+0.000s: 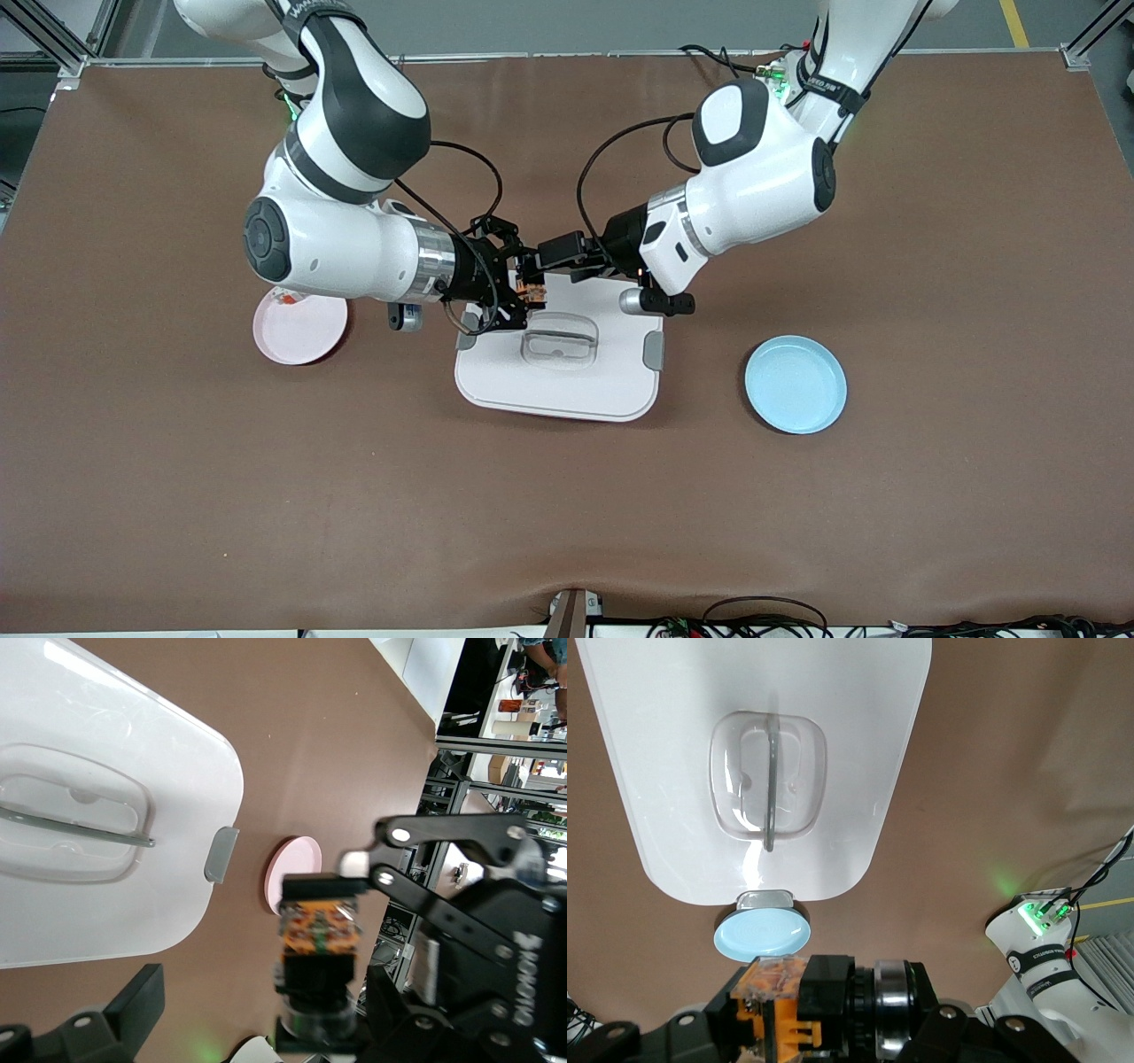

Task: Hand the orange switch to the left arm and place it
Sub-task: 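Carry the switch over the white box toward the left gripper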

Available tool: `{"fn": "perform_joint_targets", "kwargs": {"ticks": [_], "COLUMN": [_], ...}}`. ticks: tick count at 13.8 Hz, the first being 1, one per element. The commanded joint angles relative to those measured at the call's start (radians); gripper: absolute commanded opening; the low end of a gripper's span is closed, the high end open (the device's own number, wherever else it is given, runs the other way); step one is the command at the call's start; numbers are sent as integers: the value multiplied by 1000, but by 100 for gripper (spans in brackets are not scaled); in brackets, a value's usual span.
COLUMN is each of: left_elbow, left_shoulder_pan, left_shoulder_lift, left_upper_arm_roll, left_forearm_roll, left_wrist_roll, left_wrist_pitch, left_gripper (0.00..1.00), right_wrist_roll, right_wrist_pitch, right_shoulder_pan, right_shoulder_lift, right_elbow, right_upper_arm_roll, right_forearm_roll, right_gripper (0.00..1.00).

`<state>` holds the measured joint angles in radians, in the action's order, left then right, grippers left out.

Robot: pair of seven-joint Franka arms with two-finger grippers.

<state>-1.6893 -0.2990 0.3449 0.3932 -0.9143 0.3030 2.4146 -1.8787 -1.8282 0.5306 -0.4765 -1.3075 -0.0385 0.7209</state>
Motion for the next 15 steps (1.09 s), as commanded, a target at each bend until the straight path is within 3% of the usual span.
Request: {"fn": "perform_joint_targets", "kwargs": {"ticks": [1,15], "left_elbow": [5,0], "left_shoulder_pan": [1,4], "left_shoulder_lift": [3,-6], "left_upper_arm_roll": [4,4], "left_forearm_roll": [-11,-6], "left_wrist_roll": [-7,-1], "left_wrist_pitch": [14,29], "left_gripper": [100,100], "right_wrist_roll": [-40,-86], "right_wrist_pitch": [14,-85], "right_shoulder_pan": [17,83], "right_shoulder_lift": [-17,-33], "right_elbow": [56,65], "right_upper_arm_roll": [-8,-8], "right_forearm_roll": [18,17], "right_gripper": [0,0]}}
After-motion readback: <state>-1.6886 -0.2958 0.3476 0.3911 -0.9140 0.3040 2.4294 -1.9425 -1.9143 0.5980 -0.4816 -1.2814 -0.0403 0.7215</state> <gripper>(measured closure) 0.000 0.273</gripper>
